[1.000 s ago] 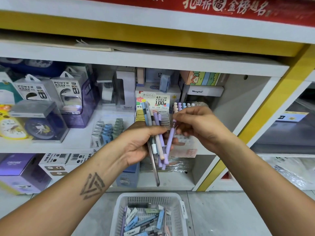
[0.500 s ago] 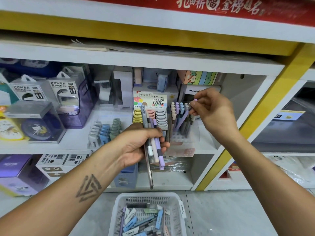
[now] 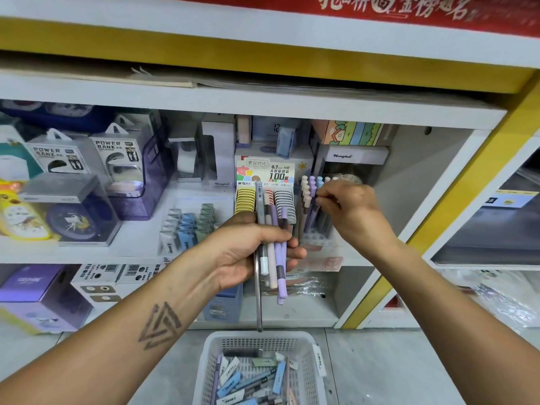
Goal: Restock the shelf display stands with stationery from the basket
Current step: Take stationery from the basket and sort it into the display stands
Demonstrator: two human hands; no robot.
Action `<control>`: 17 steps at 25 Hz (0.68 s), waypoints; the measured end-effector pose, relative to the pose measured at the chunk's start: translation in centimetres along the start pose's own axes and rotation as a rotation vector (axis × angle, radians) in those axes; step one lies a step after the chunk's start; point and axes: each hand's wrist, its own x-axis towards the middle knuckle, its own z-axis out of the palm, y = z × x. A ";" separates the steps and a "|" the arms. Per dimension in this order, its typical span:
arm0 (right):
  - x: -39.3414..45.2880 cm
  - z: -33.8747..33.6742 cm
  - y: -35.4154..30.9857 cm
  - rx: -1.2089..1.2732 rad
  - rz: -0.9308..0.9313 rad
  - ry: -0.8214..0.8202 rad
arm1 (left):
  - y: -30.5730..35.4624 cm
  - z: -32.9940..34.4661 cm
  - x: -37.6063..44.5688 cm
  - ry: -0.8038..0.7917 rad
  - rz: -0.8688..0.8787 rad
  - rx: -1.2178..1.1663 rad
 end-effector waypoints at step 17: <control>1.2 -4.9 -1.9 0.808 0.588 0.201 | 0.4 0.7 -0.3 0.005 -0.099 -0.142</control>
